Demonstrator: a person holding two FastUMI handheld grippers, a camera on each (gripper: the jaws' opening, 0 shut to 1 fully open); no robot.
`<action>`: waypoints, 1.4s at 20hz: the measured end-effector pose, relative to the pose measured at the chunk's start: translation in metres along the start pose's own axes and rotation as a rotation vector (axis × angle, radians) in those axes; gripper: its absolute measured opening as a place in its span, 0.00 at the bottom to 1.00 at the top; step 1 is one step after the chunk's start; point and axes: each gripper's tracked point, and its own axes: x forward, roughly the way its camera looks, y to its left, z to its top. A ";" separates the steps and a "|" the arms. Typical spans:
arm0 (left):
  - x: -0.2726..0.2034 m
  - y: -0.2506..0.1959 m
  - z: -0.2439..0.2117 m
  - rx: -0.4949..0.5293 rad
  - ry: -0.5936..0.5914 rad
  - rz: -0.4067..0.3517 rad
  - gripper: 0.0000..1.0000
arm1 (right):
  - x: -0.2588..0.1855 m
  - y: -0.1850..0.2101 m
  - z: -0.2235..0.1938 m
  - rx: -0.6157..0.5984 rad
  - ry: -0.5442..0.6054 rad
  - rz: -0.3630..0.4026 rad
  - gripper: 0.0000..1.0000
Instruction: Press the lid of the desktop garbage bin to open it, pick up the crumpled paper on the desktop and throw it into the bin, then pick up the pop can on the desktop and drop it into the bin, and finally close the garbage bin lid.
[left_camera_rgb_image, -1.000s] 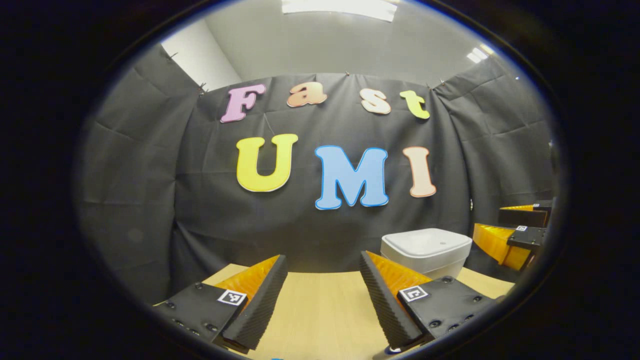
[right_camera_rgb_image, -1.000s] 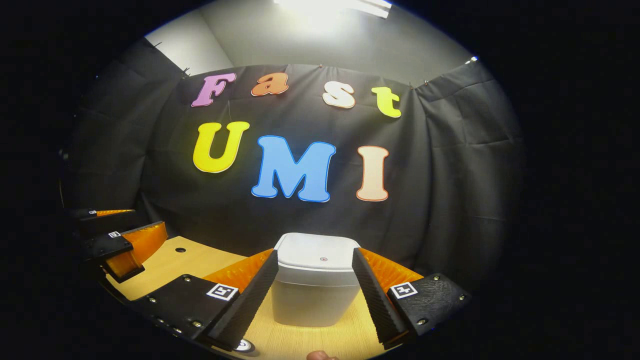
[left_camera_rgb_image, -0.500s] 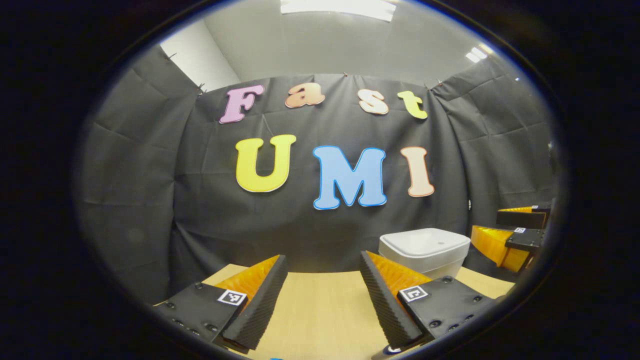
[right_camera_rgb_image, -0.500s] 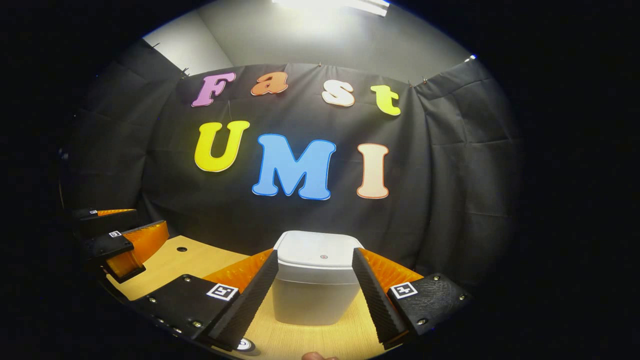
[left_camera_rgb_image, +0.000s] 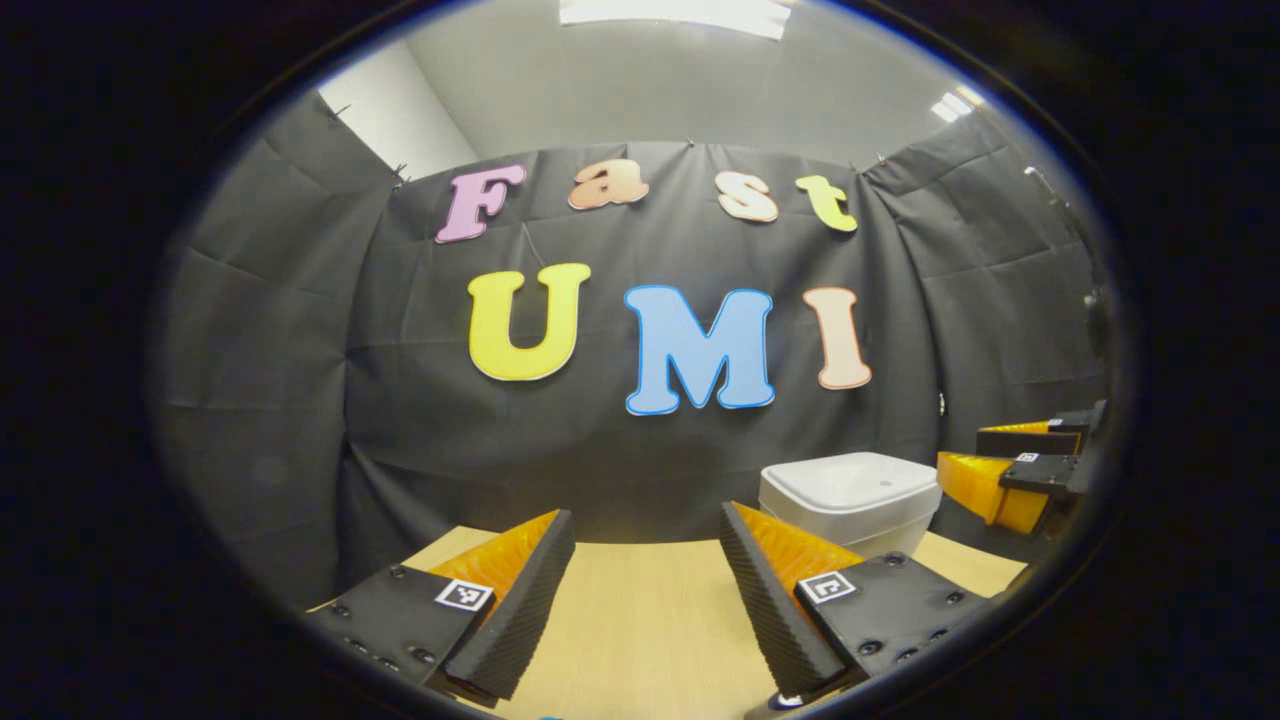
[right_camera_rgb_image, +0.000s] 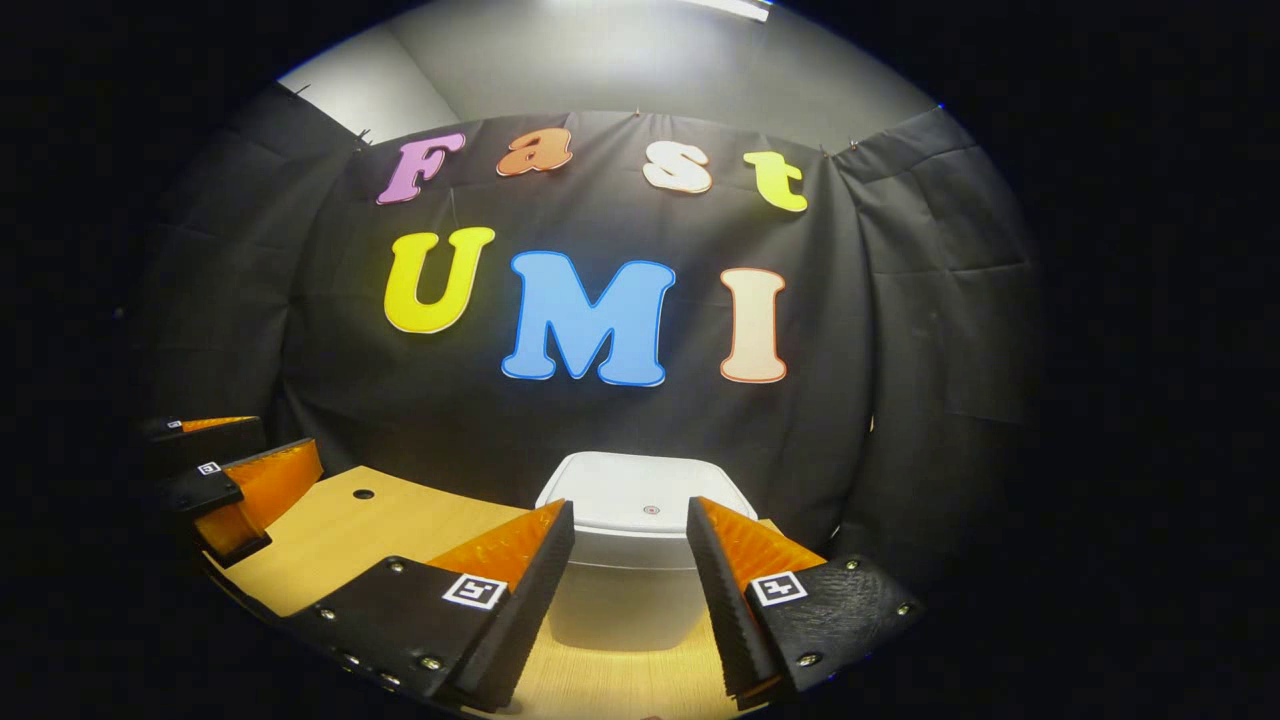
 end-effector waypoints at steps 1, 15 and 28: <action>0.000 0.000 -0.001 0.000 0.002 0.001 0.95 | 0.005 -0.005 -0.002 -0.001 0.004 -0.016 0.80; 0.024 0.020 -0.013 -0.004 0.033 0.039 0.99 | 0.079 -0.017 -0.016 0.081 0.089 -0.013 0.01; 0.021 0.024 -0.009 0.014 0.024 0.057 0.99 | 0.110 -0.019 -0.046 0.070 0.274 0.033 0.01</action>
